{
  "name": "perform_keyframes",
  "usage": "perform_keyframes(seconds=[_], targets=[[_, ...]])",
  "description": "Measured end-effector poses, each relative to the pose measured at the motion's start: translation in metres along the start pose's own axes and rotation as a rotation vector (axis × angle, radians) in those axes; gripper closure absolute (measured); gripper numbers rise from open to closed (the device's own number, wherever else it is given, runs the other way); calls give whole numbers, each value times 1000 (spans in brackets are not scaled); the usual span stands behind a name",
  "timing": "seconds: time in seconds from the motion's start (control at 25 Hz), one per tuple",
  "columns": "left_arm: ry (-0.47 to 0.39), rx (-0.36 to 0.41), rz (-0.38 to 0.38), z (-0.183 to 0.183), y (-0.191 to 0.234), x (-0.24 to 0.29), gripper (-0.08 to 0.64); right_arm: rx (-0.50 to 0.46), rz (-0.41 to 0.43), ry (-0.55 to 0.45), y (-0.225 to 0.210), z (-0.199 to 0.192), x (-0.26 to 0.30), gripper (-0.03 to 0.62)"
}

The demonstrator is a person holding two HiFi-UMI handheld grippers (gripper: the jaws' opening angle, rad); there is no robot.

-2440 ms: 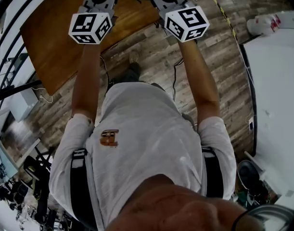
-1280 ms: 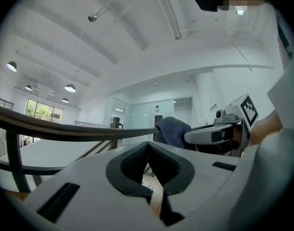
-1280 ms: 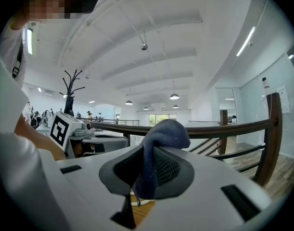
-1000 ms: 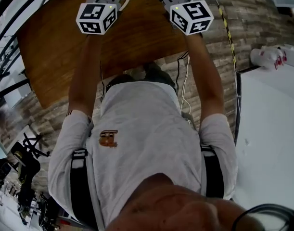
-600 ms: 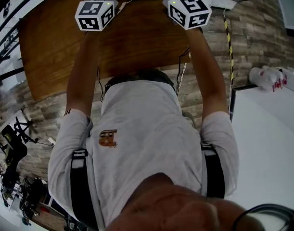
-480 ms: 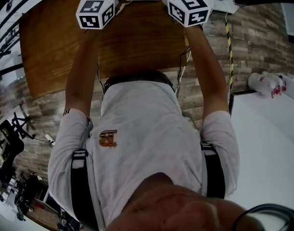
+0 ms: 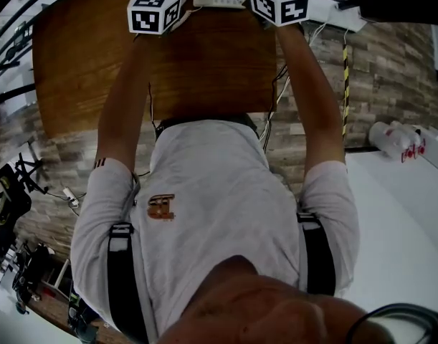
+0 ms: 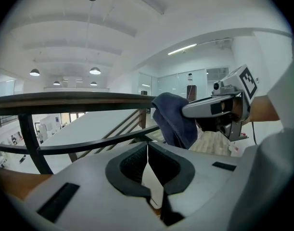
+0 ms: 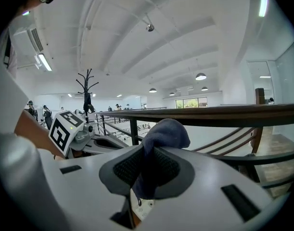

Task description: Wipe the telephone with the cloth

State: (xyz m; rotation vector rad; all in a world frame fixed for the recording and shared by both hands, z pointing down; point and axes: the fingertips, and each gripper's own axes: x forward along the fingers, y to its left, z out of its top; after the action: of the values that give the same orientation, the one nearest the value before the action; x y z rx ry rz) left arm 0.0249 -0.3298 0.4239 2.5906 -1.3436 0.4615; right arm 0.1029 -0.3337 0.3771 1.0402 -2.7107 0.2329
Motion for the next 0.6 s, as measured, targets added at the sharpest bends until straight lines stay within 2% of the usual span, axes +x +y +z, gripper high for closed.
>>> perform_keyframes(seconds=[0.32,0.44,0.6], targets=[[116,-56,-14,-29,23,30,536,40,54,104,-15,-24,48,520],[157,-94,-23,-40,31,40,486,35,87,154,-19,-33,66,520],[223,-116,-42,-53,37,52,463,44,105,198,-32,-40,83,520]])
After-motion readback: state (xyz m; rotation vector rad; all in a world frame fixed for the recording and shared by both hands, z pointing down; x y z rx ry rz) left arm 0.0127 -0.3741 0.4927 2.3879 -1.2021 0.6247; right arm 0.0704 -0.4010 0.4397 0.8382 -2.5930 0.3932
